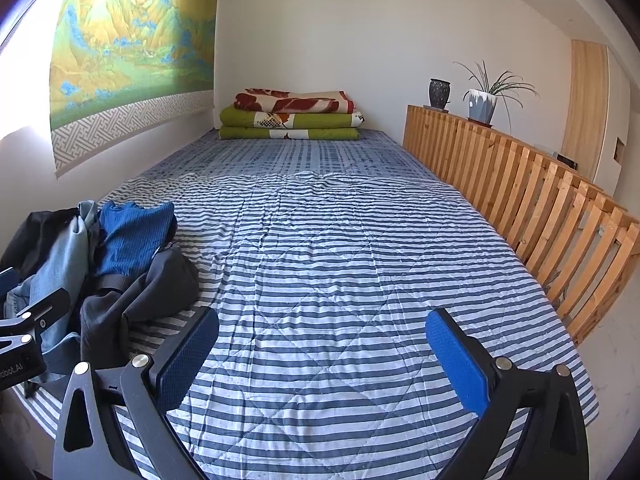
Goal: Fold small clothes
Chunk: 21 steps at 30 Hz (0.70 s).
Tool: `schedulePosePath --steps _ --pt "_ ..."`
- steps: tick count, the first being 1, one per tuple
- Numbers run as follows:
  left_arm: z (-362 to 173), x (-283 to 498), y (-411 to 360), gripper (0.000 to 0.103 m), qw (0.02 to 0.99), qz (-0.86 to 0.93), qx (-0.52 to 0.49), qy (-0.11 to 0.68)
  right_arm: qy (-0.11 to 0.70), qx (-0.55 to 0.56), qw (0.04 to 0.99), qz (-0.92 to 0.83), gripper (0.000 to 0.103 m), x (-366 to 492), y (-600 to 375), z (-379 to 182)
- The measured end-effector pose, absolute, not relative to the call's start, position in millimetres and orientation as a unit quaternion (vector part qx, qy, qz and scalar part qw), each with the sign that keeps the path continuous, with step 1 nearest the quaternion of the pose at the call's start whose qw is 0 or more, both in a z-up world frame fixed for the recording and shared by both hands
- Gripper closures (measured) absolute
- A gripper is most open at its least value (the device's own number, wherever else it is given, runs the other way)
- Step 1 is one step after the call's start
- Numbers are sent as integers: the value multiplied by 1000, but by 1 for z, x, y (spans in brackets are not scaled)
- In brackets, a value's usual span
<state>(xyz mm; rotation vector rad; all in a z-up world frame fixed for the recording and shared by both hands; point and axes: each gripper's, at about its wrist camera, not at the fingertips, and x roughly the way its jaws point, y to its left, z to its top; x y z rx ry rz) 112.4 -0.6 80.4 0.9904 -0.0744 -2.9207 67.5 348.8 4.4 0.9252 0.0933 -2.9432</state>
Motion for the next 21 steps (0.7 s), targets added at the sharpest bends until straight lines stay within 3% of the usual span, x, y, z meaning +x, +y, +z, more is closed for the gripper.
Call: schedulePosePath --steps 21 --pt "79 105 -47 0 67 -946 316 5 13 311 101 -945 1 54 326 -10"
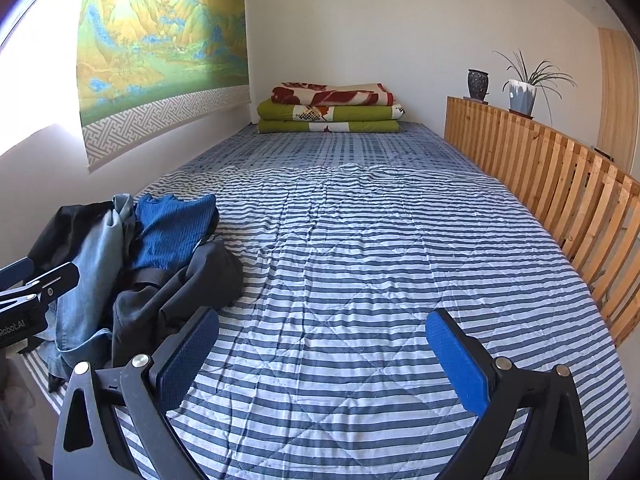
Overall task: Fold small clothes
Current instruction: 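Reach both tools into the pile and grasp the blue pinstriped shorts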
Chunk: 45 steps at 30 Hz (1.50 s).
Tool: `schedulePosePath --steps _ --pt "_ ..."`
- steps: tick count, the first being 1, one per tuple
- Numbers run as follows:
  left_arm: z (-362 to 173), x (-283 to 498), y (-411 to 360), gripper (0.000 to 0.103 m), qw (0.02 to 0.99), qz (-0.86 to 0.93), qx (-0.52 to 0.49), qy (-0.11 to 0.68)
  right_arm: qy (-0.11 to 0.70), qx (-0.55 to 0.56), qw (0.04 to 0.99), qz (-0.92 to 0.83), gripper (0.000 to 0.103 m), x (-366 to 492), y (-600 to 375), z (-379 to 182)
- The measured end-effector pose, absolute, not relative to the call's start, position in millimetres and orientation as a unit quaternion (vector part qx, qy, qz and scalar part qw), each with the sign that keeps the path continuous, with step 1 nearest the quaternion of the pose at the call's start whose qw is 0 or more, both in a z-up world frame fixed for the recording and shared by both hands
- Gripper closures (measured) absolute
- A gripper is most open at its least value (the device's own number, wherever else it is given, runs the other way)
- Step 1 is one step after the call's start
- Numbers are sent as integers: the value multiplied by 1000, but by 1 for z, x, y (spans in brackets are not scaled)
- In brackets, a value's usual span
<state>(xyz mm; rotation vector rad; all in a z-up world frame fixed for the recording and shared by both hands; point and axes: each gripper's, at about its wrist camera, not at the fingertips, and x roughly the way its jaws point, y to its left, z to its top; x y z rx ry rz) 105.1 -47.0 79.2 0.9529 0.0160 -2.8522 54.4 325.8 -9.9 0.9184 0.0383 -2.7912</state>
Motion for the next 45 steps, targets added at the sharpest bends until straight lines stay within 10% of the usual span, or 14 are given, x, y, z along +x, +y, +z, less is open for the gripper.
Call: schedulePosePath --steps 15,31,45 --pt "71 88 -101 0 86 -941 323 41 23 309 117 -944 2 42 311 -14" --pt "73 48 -227 1 146 -929 320 113 22 401 247 -882 46 -53 197 -35" --pt "34 12 -246 4 147 -913 354 143 155 436 313 -829 46 -84 65 -99"
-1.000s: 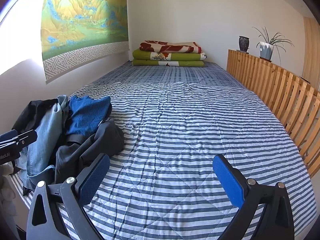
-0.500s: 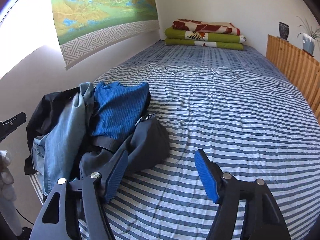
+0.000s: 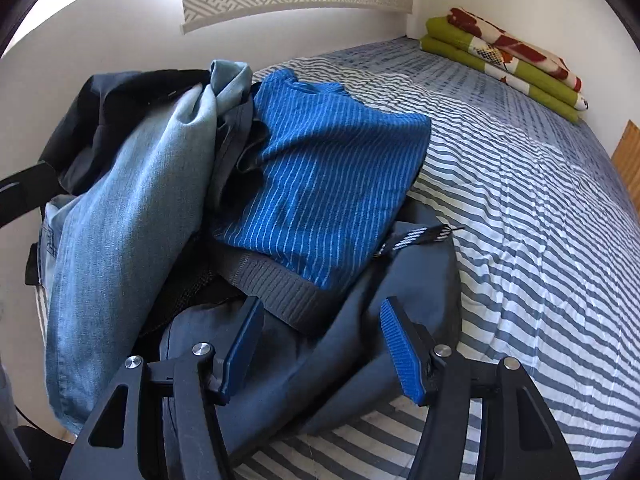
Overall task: Fold small clothes
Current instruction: 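Reach both tools into the pile and grasp the blue pinstriped shorts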
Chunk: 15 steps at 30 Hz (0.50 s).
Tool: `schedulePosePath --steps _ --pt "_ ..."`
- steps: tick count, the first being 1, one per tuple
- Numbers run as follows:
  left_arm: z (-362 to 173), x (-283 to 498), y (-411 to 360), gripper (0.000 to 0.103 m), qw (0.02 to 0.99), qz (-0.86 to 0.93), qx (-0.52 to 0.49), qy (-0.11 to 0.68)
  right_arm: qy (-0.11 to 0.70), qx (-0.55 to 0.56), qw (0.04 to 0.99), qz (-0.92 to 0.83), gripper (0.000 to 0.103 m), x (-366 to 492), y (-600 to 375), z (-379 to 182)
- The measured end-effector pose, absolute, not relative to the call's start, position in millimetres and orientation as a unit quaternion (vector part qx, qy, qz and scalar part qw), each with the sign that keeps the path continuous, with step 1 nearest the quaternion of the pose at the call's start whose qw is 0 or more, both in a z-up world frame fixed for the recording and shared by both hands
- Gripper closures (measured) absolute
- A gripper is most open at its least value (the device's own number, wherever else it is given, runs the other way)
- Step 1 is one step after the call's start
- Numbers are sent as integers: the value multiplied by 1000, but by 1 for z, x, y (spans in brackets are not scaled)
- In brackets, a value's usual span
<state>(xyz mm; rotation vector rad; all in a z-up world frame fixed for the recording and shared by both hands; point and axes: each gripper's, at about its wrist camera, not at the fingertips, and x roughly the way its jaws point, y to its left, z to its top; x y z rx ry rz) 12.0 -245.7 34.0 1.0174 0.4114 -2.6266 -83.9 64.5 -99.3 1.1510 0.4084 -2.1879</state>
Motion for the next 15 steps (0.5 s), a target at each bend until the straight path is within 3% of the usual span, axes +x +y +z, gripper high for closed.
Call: schedulePosePath --steps 7,9,10,11,15 --pt "36 12 -243 4 144 -917 345 139 197 441 324 -814 46 -88 36 -117" --pt "36 12 -241 4 144 -918 345 135 189 446 323 -813 58 -91 36 -118" --pt "36 12 -241 5 145 -918 344 132 182 452 321 -812 87 -94 37 -116" --pt "37 12 -240 7 146 -919 343 131 173 459 320 -810 93 -98 37 -115" --pt "43 15 -240 14 155 -922 333 124 157 431 315 -831 97 -95 48 -91"
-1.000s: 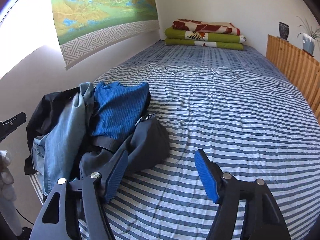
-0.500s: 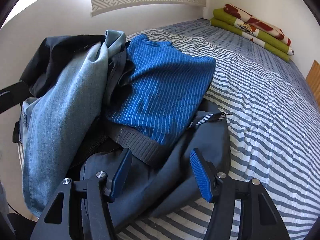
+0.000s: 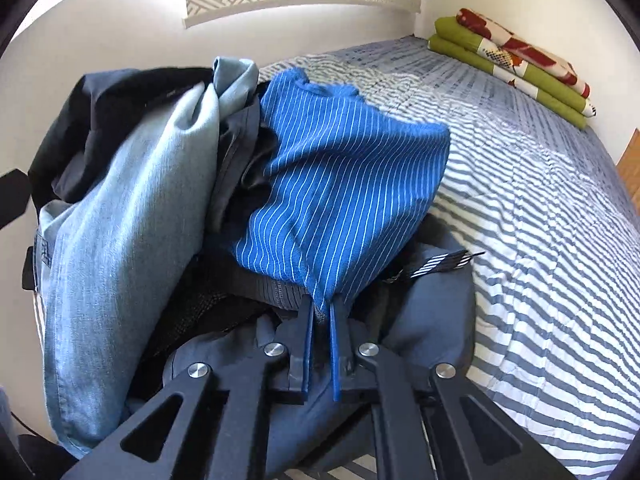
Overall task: Fold small clothes
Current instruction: 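Reach both tools into the pile and grasp the blue pinstriped shorts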
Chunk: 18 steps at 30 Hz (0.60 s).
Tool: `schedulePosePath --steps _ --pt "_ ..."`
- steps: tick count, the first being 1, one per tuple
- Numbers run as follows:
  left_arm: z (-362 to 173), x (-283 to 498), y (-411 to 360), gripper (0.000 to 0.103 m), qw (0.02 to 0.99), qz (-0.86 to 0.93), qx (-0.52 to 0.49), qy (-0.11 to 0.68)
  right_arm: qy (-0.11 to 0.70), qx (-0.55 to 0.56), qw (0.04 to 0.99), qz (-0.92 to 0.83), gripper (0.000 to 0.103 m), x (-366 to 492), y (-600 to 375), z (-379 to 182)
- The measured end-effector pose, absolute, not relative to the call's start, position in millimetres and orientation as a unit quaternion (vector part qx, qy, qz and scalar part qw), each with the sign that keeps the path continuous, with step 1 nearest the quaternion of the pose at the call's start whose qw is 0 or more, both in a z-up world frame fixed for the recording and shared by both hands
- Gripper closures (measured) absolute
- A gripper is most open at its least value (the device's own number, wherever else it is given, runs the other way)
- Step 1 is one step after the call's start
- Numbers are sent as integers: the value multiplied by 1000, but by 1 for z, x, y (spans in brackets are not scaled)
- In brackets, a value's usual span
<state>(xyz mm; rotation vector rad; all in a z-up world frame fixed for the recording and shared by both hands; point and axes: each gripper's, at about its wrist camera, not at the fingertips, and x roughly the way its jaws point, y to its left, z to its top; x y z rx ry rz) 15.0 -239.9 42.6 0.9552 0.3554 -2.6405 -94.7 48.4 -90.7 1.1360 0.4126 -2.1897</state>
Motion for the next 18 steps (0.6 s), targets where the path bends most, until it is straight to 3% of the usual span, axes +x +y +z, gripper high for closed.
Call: schedulePosePath --steps 10,18 --pt "51 26 -226 21 136 -931 321 108 95 357 305 -878 99 -65 116 4" --pt "65 38 -191 25 93 -944 306 86 102 296 255 -915 99 -17 194 66"
